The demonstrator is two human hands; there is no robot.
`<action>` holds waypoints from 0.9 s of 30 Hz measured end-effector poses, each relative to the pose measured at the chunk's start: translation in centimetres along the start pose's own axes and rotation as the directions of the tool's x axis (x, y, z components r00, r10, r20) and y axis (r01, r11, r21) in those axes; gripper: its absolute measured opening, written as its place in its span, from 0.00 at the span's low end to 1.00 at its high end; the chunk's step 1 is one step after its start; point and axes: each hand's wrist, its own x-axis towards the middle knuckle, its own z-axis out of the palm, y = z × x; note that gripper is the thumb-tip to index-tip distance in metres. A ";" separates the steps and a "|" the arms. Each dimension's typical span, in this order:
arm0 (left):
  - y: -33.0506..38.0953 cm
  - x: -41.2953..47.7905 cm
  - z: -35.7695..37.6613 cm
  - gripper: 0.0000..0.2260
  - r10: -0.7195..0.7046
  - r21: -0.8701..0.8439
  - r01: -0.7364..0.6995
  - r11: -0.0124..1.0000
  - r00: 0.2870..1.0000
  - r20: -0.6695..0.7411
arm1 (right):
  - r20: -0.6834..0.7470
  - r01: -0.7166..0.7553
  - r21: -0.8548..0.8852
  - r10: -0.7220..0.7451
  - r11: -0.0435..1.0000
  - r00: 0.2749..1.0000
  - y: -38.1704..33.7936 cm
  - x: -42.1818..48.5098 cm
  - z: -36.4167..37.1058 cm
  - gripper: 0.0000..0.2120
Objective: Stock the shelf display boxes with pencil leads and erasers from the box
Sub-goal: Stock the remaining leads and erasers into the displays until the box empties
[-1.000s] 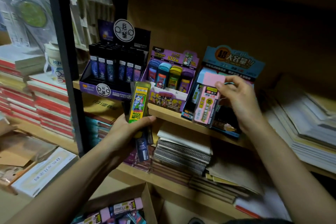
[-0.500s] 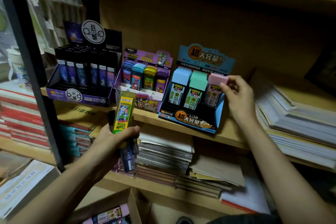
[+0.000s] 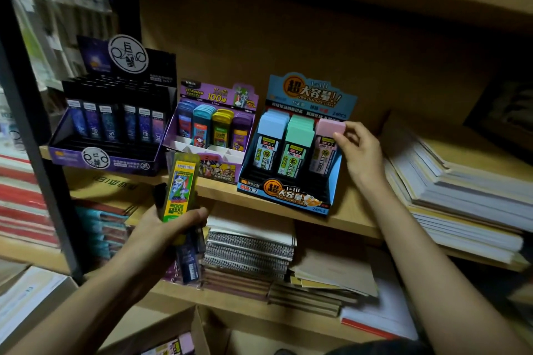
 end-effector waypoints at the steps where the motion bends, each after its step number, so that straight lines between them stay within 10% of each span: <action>1: 0.0 0.1 0.0 0.17 0.001 0.004 -0.001 1.000 1.000 0.002 | -0.003 0.006 0.015 -0.006 1.000 1.000 0.1 0.0 0.0 0.07; 27: -0.8 0.8 -0.3 0.19 -0.067 -0.027 0.066 0.997 0.998 -0.011 | 0.098 0.073 -0.148 -0.059 0.986 0.993 0.5 0.0 -0.2 0.10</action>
